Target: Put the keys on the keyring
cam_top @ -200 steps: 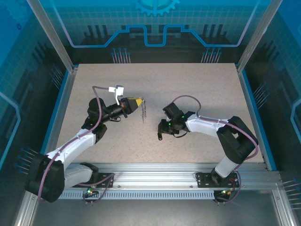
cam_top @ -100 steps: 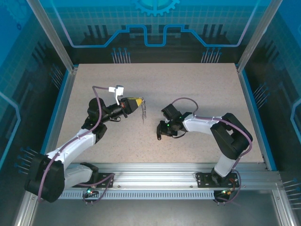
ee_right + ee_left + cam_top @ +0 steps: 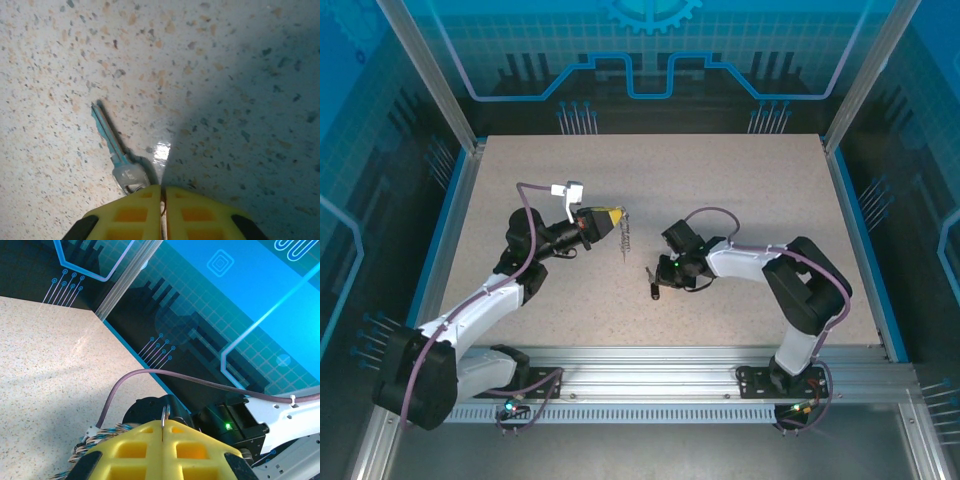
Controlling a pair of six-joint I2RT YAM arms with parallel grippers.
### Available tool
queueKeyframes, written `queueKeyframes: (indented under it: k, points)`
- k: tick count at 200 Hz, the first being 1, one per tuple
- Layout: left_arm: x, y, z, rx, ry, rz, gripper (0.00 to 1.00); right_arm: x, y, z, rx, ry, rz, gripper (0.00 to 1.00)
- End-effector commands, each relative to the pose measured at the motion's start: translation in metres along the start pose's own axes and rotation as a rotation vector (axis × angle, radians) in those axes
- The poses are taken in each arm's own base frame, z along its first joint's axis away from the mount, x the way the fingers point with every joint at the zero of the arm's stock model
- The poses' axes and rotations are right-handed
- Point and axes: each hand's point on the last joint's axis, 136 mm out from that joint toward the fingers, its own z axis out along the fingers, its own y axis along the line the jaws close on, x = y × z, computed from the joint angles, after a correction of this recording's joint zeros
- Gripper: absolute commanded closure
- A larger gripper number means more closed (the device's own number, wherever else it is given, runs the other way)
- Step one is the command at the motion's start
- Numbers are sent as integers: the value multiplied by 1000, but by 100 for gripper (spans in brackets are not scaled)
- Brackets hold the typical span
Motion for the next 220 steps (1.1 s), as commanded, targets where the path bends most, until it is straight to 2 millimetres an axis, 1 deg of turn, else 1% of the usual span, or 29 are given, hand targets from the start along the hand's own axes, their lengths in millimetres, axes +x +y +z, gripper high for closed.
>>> queueKeyframes:
  k: [1, 28, 53, 74, 114, 149, 220]
  points:
    - [-13, -10, -1, 34, -36, 48, 100, -9, 16, 4, -52, -11, -11, 92]
    - [-13, -10, -1, 34, -37, 46, 100, -16, 18, -4, -61, -26, -16, 100]
    - [-14, -11, -1, 34, -39, 46, 100, -21, 18, -14, -72, -47, -19, 100]
    - [-14, -11, -1, 35, -41, 49, 100, -27, 18, -27, -83, -76, -26, 100]
    - [-14, -11, 0, 38, -42, 47, 100, -37, 15, -50, -53, -131, -81, 100]
    - [-14, -11, 0, 38, -43, 42, 100, -41, 12, -60, -6, -150, -140, 100]
    - [-15, -10, 0, 35, -47, 41, 100, -52, 0, -69, 141, -190, -245, 100]
